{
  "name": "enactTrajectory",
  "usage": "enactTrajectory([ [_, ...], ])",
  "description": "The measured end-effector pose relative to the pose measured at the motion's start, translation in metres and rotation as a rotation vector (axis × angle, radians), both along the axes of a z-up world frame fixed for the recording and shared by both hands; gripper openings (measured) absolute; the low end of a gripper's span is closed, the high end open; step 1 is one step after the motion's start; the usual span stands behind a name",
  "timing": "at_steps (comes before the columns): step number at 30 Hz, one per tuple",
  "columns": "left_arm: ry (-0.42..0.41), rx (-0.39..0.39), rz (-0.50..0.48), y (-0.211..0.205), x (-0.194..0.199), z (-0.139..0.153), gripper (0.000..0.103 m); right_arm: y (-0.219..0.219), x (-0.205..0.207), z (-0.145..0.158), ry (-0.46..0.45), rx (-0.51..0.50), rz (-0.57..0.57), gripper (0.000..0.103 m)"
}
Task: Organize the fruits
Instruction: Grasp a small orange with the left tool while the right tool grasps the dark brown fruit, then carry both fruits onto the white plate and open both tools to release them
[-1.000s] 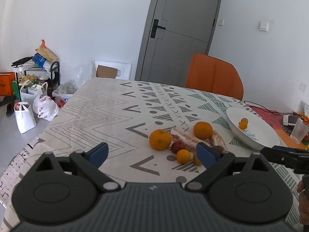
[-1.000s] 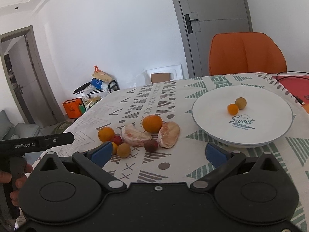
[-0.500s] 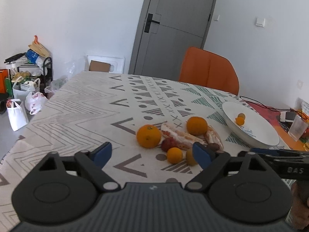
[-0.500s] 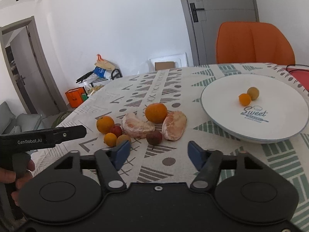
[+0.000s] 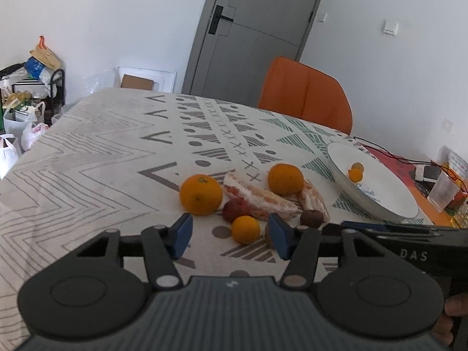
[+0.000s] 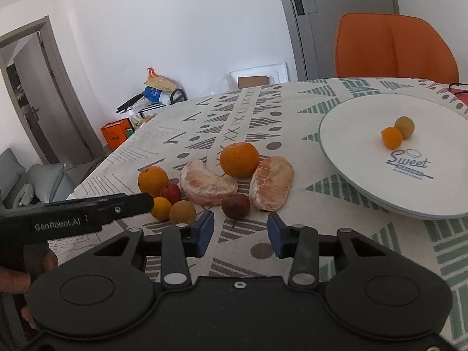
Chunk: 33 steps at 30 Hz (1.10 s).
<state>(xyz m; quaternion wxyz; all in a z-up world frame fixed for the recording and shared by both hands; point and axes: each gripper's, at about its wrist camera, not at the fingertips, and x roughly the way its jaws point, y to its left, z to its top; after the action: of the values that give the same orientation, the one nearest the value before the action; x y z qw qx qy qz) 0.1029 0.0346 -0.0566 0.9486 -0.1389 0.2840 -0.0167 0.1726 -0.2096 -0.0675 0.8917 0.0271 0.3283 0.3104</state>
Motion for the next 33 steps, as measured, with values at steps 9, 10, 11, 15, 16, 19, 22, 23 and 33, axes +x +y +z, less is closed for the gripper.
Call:
enactTrajectory([
  [9,0.010,-0.019,-0.009,0.001,0.007,-0.005,0.049,0.011,0.011,-0.003,0.019,-0.009,0.014,0.035],
  [10,0.013,-0.023,-0.010,0.002,0.008,-0.006,0.048,0.012,0.012,-0.004,0.020,-0.010,0.015,0.035],
  [11,0.015,-0.026,-0.011,0.001,0.009,-0.007,0.046,0.013,0.012,-0.004,0.019,-0.013,0.016,0.035],
  [15,0.016,-0.017,-0.018,-0.001,0.013,-0.011,0.039,0.016,0.015,-0.004,0.016,-0.015,0.015,0.035],
  [16,0.016,-0.019,-0.021,-0.001,0.013,-0.011,0.034,0.016,0.015,-0.004,0.014,-0.017,0.015,0.035],
  [19,0.020,-0.029,-0.031,-0.002,0.015,-0.012,0.022,0.018,0.016,-0.004,0.007,-0.028,0.011,0.024],
  [22,0.017,-0.024,-0.031,-0.002,0.013,-0.010,0.022,0.017,0.016,-0.004,0.009,-0.031,0.005,0.023],
  [23,0.012,-0.022,-0.031,-0.003,0.012,-0.009,0.022,0.016,0.015,-0.003,0.009,-0.030,0.002,0.023],
  [33,-0.030,-0.013,-0.032,-0.008,0.002,0.007,0.022,0.007,0.000,0.010,-0.037,-0.015,-0.019,0.023],
])
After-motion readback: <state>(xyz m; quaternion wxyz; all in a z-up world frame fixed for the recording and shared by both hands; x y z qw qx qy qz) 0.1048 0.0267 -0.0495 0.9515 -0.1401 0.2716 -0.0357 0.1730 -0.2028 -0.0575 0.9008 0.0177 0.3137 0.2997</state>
